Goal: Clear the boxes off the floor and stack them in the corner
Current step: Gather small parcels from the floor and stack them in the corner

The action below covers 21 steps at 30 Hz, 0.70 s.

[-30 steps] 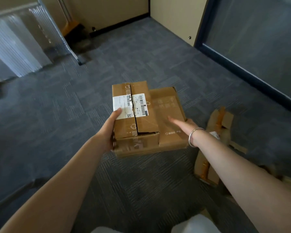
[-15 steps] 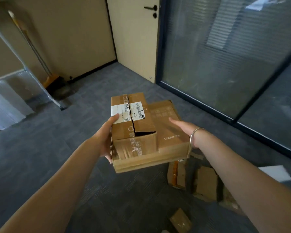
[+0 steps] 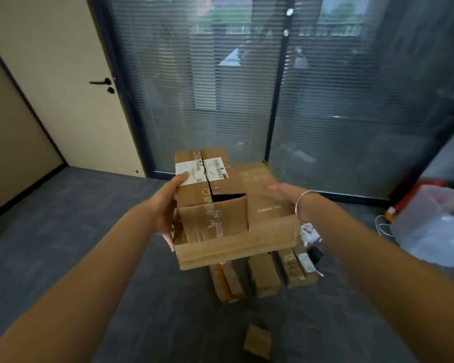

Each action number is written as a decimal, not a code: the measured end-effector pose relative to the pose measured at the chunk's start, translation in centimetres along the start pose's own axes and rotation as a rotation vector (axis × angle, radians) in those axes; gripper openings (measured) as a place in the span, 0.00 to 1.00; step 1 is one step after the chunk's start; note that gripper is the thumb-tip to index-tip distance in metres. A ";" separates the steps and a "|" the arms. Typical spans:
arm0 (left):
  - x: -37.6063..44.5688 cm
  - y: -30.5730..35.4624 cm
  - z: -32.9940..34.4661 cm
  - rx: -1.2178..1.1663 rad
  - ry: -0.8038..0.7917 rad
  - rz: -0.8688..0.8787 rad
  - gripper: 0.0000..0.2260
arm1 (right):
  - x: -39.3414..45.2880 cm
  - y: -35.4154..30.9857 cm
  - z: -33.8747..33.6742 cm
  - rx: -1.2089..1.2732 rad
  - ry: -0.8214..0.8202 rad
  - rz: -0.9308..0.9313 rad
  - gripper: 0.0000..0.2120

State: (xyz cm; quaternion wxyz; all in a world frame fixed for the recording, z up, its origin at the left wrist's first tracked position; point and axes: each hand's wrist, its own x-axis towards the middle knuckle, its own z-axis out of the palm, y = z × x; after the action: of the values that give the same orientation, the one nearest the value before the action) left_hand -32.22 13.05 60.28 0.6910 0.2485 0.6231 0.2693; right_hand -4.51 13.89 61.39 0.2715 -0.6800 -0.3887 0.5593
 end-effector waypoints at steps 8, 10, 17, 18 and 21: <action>-1.4 1.5 15.9 0.349 -0.299 -0.013 0.47 | -8.6 6.9 -14.3 0.333 0.350 0.085 0.32; -1.4 1.3 19.8 0.406 -0.335 -0.034 0.49 | -11.3 7.9 -16.8 0.377 0.424 0.089 0.33; -4.7 -2.2 38.6 0.605 -0.523 -0.064 0.38 | -21.1 16.6 -29.1 0.515 0.734 0.098 0.31; -5.6 -2.6 40.4 0.620 -0.533 -0.068 0.35 | -22.0 17.5 -30.1 0.546 0.738 0.104 0.30; -8.5 -6.2 49.2 0.736 -0.597 -0.079 0.33 | -27.5 22.5 -35.5 0.632 0.843 0.139 0.30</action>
State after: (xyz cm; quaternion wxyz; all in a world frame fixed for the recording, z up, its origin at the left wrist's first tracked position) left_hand 16.48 2.28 67.17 0.7154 0.5196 0.4603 -0.0791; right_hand 33.01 -19.02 66.46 0.5583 -0.7548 -0.0124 0.3442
